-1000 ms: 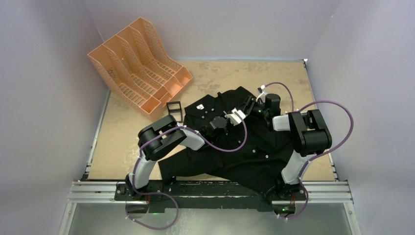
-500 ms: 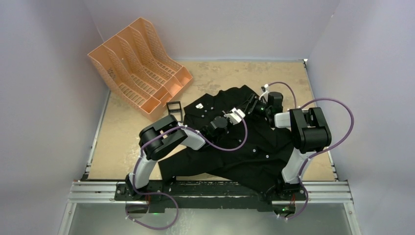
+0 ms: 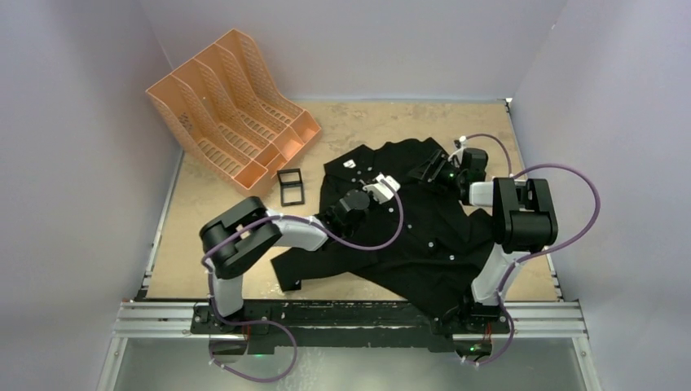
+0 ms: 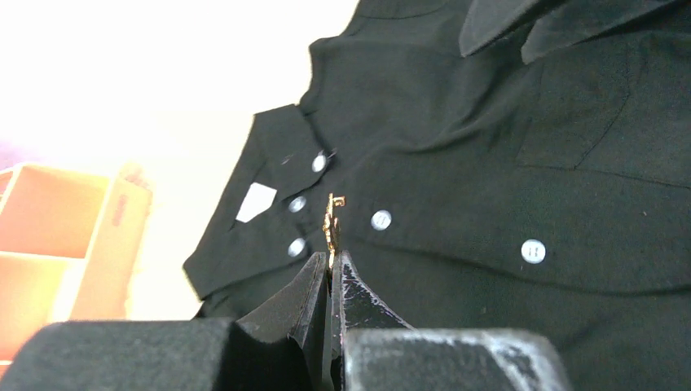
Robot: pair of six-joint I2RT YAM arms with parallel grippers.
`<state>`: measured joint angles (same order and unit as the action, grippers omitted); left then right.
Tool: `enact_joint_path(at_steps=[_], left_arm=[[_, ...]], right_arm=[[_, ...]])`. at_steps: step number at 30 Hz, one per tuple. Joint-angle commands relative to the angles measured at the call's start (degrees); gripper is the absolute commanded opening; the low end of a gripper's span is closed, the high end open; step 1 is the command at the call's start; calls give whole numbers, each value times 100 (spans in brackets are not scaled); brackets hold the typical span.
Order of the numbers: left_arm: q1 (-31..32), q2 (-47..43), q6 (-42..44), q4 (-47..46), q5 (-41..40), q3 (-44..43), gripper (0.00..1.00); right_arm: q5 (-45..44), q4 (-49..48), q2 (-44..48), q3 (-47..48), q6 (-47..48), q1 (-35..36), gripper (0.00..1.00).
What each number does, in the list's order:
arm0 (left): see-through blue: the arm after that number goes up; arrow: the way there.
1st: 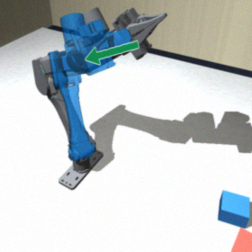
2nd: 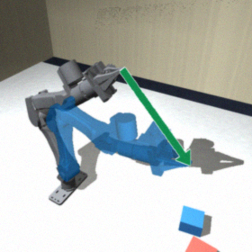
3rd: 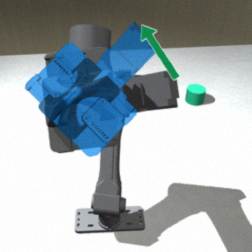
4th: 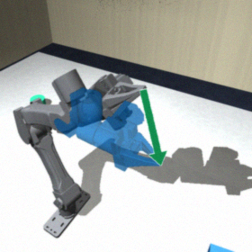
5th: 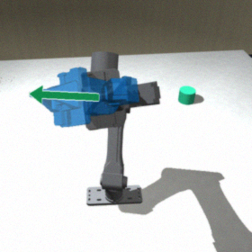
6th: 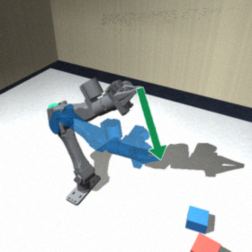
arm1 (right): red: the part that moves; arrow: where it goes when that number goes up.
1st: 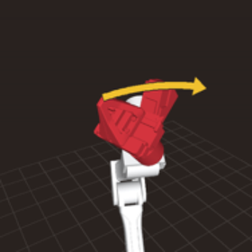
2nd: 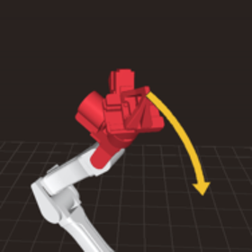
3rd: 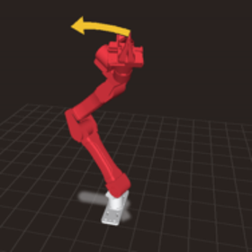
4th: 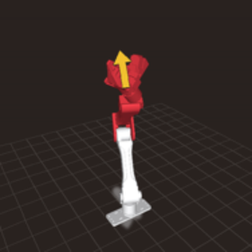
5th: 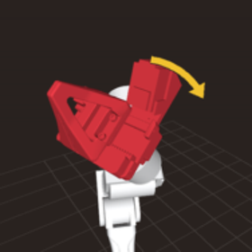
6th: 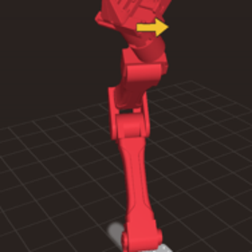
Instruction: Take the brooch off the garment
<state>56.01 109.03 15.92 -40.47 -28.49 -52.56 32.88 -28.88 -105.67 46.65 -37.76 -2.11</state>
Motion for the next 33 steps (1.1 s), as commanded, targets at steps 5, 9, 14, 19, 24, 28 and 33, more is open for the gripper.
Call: enact_joint_path(at_steps=[5,9,14,19,24,28,33], left_arm=[[32,-1304,-615,782,91,262,0],[26,-1805,-875,1242,296,314,0],[13,-2502,-1126,1506,704,606,0],[-50,-3089,-1345,1820,1128,859,0],[-625,-3669,-2215,1671,1971,1359,0],[-1158,-3979,-3150,1089,2810,1876,0],[-1392,-4127,-3904,773,3296,2211,0]], right_arm=[[-850,1161,455,219,468,-290,67],[-758,1134,1302,109,605,-221,67],[-431,949,2184,-360,898,146,67],[-273,553,3070,-1097,1068,879,66],[38,55,3607,-1762,958,1231,63],[44,-333,3763,-1925,916,1720,61],[-182,-850,3607,-1997,850,2336,59]])
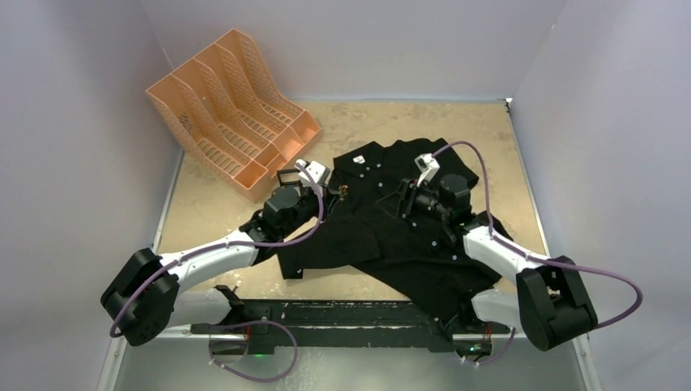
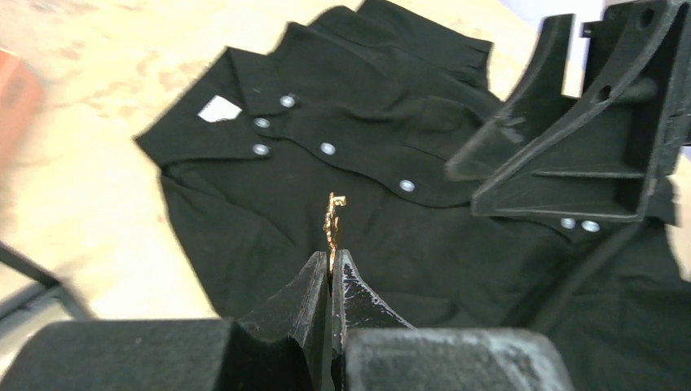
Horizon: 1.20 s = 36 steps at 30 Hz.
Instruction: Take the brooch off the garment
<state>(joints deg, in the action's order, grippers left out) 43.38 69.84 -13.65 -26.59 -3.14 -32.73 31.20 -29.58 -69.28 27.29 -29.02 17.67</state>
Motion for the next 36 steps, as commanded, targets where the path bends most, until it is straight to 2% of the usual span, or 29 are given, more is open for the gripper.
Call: enact_joint_path(at_steps=[1,11,15,21,36], left_arm=[[-198,-239,-1118,-739,858,335,0],[-1500,212,-3436,-3478,2400,1624,0],[-1551,483,-3936,-4063,2691,1698,0],[-1551,533,-4177,-4259,2848,1674,0],[-1533,742,-4483,-4596,2951,1664,0]], right_arm=[[-37,-903,-100,-70,-78,458,59],[-265,-1651,-647,-69,-173,1185,54],[-353,-1791,-887,1,-163,1386,43],[-289,-2101,-1260,71,-215,1540,33],[125,-3196,-1817,365,-597,1878,31]])
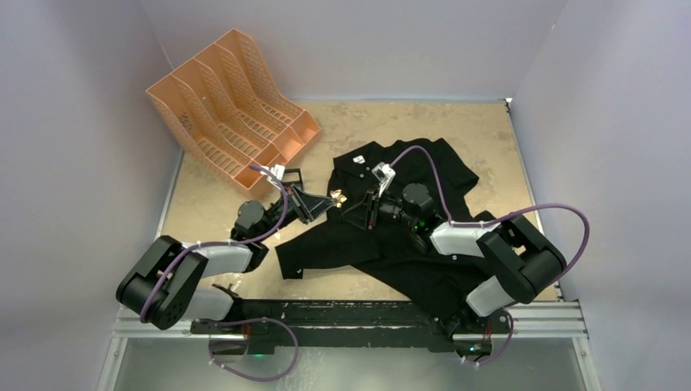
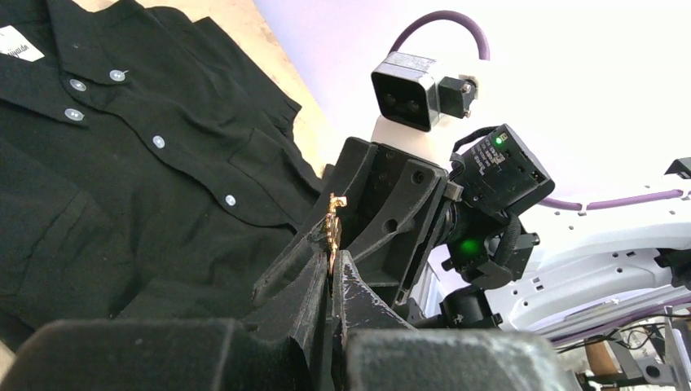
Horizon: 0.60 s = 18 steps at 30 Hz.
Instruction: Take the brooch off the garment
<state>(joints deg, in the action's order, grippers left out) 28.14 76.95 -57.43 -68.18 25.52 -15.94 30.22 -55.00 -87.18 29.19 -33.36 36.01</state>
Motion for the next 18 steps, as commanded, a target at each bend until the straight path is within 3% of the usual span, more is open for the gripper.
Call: enact_joint_path(at_steps=[1,18], left_arm=[[-10,39,-104,-444,85,-10,0],[21,272,-52,-512,-22,83,0]], right_arm=[[261,-712,-27,175,-193,46,31],[746,-1516,-93,142,-795,64,33]])
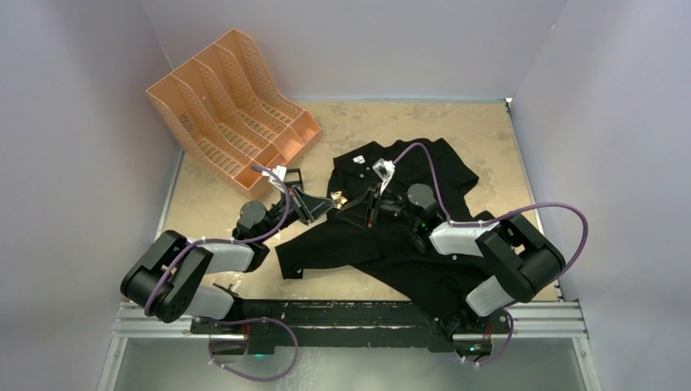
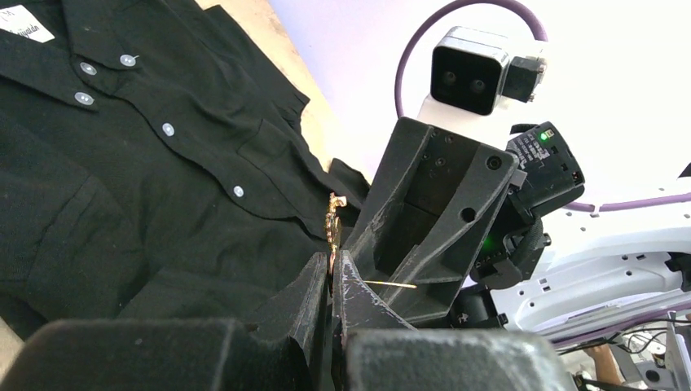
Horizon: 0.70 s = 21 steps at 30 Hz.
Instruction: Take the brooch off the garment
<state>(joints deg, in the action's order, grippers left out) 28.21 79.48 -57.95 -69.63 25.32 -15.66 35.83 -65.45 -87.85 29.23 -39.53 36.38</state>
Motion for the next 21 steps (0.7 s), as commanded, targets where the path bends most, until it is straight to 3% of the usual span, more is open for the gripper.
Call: enact_joint_path(at_steps=[1,6,11,21], left_arm=[[10,21,3,-368,-1,54,0],[19,12,-26,-383,95,54,0],[27,-27,-66,-366,324,63,0],[27,-36,-140,-323,1010,98,0]], right_arm=[[193,-522,-29,136,-224,27,33],[155,-572,-35,149,-392,27,35],[106,48,81,338,-214,27,35],[144,3135,554,1338,756,27,32]])
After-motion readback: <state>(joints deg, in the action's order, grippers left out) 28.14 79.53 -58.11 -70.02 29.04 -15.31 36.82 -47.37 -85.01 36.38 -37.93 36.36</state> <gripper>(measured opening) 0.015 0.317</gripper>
